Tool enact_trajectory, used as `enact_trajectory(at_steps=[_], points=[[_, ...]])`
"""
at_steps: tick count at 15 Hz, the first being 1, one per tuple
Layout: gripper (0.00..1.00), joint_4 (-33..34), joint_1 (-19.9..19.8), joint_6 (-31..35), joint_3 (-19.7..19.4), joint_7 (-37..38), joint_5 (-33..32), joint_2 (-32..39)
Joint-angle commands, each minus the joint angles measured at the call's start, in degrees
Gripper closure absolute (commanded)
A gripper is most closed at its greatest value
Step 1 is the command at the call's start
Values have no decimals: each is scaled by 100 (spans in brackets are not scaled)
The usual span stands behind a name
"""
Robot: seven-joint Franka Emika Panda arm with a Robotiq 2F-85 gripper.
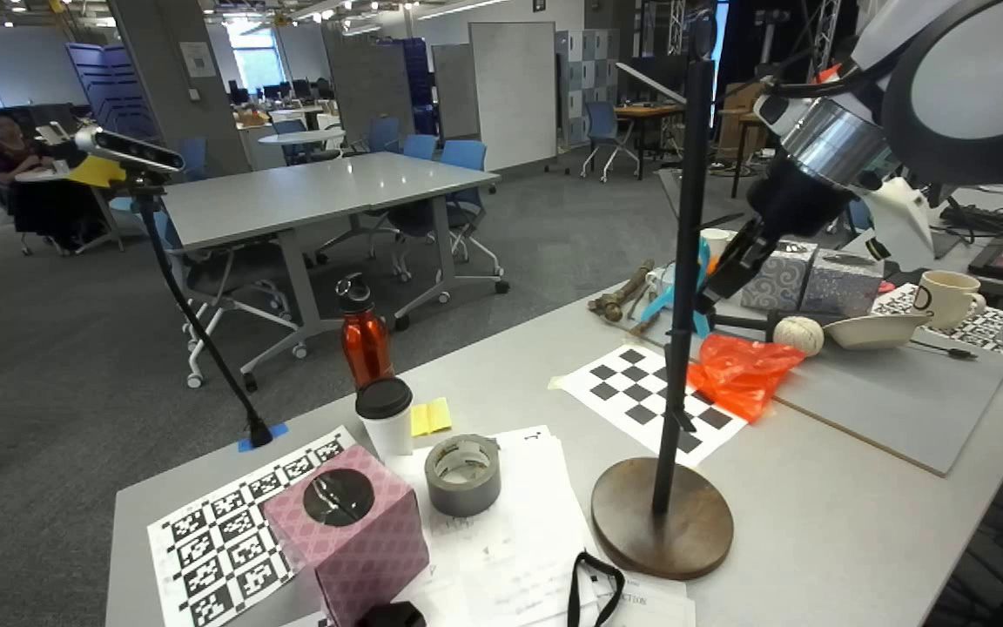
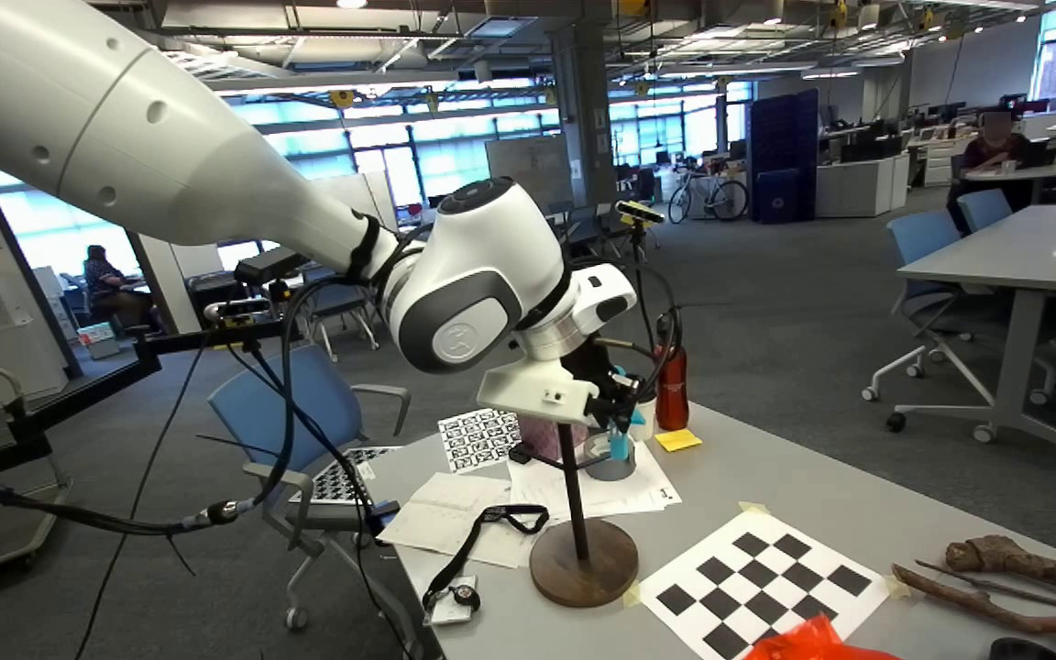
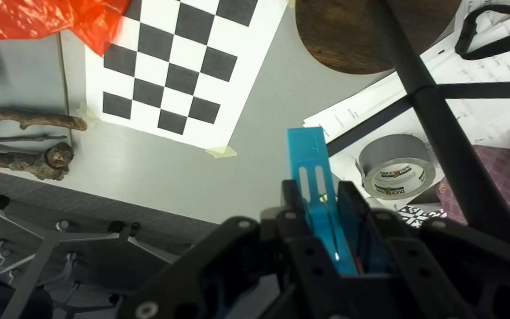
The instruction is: Take the peg from the black pole and put it upright on the table
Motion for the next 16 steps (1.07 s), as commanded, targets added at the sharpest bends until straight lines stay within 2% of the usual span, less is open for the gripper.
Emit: enact_trajectory(at_steps=[1,11,16], points=[[93,97,-19,184,-83,-83,-199,40],[93,-48,15,289,-514,160,-911,-43],[93,-137,16,283,-641,166,-900,-59]])
